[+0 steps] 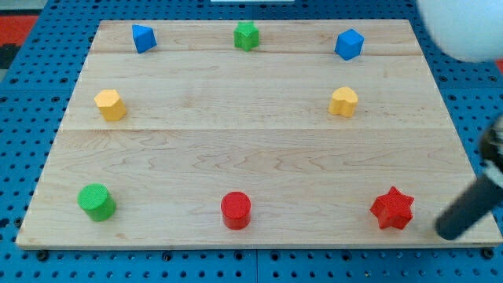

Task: Move the red star towards the center

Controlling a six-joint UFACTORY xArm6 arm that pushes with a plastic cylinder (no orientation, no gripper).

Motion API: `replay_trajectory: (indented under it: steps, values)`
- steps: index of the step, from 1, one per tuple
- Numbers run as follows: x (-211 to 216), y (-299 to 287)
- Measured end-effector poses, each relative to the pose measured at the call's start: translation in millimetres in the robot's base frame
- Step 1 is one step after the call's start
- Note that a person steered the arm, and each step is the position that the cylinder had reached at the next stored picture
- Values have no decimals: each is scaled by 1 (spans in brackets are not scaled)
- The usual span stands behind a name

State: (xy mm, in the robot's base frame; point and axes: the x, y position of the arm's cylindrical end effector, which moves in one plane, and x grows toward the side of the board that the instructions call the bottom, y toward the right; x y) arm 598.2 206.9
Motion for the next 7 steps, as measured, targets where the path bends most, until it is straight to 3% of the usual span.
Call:
replay_trajectory:
  steps: [1,2,3,4,5,7]
  values:
    - [-54,-57]
    - [-57,-72]
    - [-19,-24]
    - [-24,-109]
    - [-80,-143]
    - [-140,-226]
